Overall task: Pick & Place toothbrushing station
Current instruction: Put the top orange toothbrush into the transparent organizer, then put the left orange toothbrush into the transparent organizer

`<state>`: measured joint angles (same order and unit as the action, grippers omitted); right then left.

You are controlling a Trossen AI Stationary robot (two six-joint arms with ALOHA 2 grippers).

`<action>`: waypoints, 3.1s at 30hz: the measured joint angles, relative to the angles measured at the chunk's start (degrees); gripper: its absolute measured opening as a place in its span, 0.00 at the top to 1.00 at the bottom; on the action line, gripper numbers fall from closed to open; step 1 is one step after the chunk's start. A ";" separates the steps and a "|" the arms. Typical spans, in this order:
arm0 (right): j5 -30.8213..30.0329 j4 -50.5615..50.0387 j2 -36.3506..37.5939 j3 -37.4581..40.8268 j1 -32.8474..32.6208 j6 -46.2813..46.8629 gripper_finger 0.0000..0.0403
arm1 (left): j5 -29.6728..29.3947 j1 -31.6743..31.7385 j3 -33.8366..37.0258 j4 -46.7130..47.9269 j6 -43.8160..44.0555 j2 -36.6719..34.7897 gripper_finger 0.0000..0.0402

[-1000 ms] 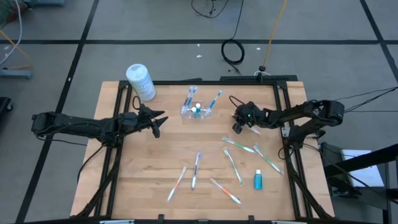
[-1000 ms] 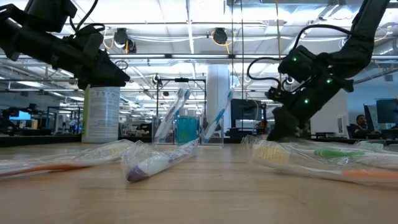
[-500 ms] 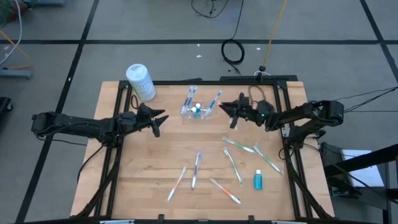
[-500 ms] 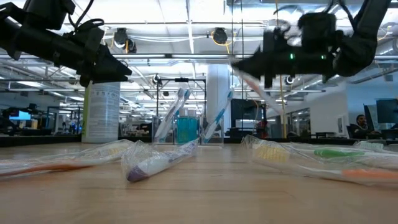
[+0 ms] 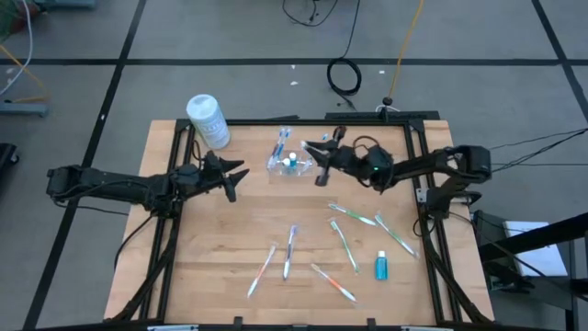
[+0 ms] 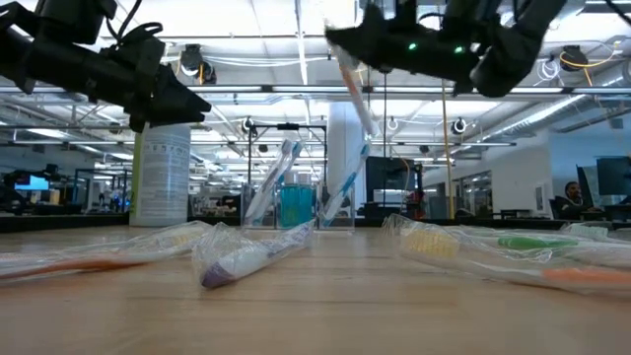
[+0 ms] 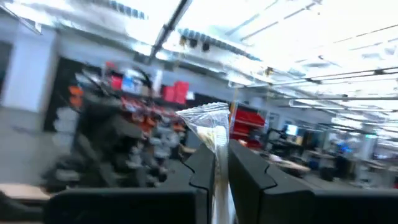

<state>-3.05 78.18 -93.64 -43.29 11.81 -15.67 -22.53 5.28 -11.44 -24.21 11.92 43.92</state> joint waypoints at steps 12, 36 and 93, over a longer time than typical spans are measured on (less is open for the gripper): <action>0.06 2.16 -16.03 -12.11 3.79 -1.46 0.94 | 0.03 0.00 0.00 0.09 -0.22 0.00 0.55; -13.49 0.09 -21.80 -8.00 4.18 4.53 0.94 | 0.23 -0.11 0.00 2.76 2.10 0.00 0.55; -57.10 6.23 -17.11 -6.91 -8.82 -16.95 0.60 | 3.18 -0.11 0.00 3.39 3.63 0.00 0.55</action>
<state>-60.15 84.41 -110.75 -50.19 2.99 -32.62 -19.35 5.17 -11.44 -20.82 15.55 43.92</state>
